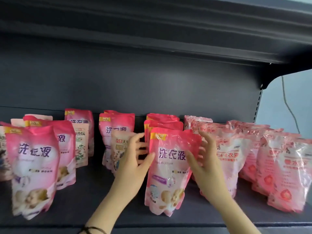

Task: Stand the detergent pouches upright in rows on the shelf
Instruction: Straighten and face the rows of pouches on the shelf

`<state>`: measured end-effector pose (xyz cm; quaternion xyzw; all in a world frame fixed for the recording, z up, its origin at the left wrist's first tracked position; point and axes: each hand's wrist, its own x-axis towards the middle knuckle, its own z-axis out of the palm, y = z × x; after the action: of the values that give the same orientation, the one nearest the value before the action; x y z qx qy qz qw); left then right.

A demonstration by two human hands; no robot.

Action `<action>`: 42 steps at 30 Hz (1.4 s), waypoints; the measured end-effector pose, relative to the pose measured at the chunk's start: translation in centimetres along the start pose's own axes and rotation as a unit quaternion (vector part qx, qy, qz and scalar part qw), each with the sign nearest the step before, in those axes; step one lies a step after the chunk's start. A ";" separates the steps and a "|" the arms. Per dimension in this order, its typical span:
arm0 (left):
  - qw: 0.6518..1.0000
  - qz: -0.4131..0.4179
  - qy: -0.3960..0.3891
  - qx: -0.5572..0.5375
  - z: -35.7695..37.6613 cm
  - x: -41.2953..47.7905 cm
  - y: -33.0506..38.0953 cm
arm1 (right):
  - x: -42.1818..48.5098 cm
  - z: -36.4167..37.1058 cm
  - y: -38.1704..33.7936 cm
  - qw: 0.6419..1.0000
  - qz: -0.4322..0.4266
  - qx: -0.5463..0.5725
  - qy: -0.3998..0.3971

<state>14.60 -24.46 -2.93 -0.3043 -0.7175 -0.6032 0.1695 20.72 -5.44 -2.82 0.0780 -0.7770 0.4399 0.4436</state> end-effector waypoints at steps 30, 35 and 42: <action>0.898 -0.001 -0.049 0.437 0.9 -8.2 -3.8 | -7.6 0.2 2.0 0.958 -0.068 -0.228 -0.160; 0.822 0.051 -0.165 0.543 -2.2 -8.0 -3.3 | -5.3 -0.2 0.3 0.880 -0.115 -0.366 -0.279; 0.773 0.128 -0.193 0.590 -8.7 -7.2 -2.2 | -4.3 1.4 -3.0 0.837 -0.081 -0.392 -0.373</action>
<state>17.54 -34.71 -7.11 -0.3438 -0.9045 0.0376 0.2495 23.89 -9.45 -4.56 0.1182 -0.9819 -0.0012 0.1477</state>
